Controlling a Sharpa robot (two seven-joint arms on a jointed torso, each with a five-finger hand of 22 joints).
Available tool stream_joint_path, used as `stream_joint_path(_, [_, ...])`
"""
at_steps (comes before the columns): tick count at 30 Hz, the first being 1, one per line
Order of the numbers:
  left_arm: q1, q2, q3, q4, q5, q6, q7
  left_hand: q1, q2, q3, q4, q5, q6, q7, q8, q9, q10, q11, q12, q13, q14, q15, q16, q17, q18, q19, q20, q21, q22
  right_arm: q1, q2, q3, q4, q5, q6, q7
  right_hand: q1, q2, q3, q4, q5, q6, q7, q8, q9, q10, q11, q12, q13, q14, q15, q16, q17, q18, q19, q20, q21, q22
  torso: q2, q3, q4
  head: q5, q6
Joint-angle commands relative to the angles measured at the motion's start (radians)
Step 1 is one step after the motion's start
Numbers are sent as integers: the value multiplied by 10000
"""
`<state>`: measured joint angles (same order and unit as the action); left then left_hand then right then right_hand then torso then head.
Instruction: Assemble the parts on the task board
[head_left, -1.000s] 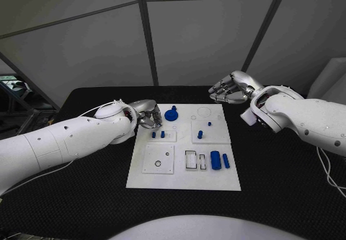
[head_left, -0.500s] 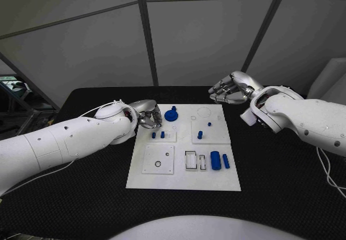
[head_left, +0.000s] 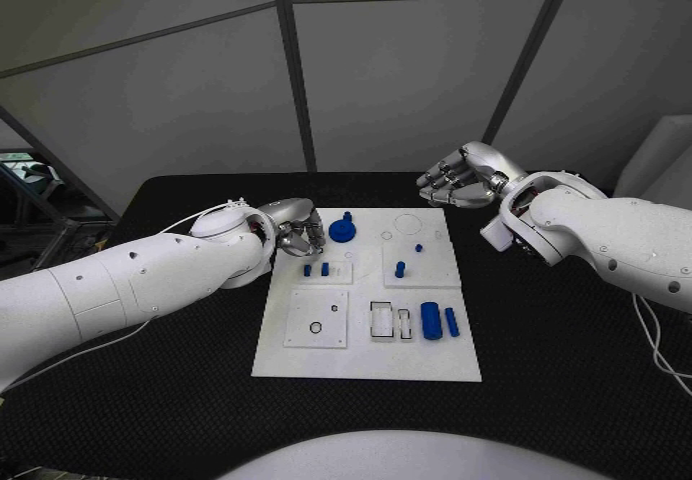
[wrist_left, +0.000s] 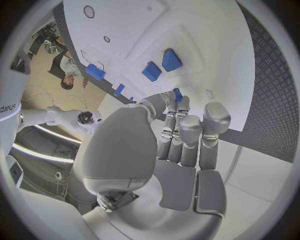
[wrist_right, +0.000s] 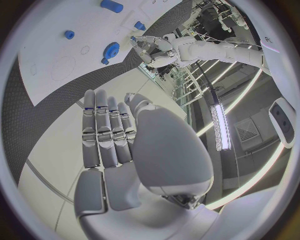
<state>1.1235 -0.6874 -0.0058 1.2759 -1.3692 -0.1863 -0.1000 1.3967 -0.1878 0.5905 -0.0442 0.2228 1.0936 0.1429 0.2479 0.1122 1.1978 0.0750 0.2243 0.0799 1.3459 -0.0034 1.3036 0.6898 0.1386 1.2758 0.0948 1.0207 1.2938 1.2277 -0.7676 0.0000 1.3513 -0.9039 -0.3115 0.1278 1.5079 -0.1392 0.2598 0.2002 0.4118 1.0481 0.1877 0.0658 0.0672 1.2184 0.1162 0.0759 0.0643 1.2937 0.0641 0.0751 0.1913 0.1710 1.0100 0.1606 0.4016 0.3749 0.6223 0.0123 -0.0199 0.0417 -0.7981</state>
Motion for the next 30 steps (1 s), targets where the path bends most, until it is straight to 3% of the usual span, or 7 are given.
stream_joint_path(1, [3,41,-2,47,104,48,204,76,-12,7,-31,45,68,12,-69,14,81,-23,-50,11,31,-26,-38,-5,-169,77,-6,47,12,17,0,5,20,-17,-45,75,-113,-19,63,18,55,62,6,15,-3,1,28,4,0,29,11,-42,-12,45,-72,18,56,13,-4,-2,-1,0,-2])
stream_joint_path(30, [4,137,-3,-32,108,368,77,-69,-96,-116,-14,25,-46,-25,-159,26,111,-27,-260,41,128,-22,-13,211,-150,20,-1,-86,-26,18,-18,5,46,-17,-13,72,-158,-20,92,11,55,57,5,13,-4,-6,29,-1,1,22,13,-51,-15,46,-95,23,60,26,2,4,-3,-37,-31])
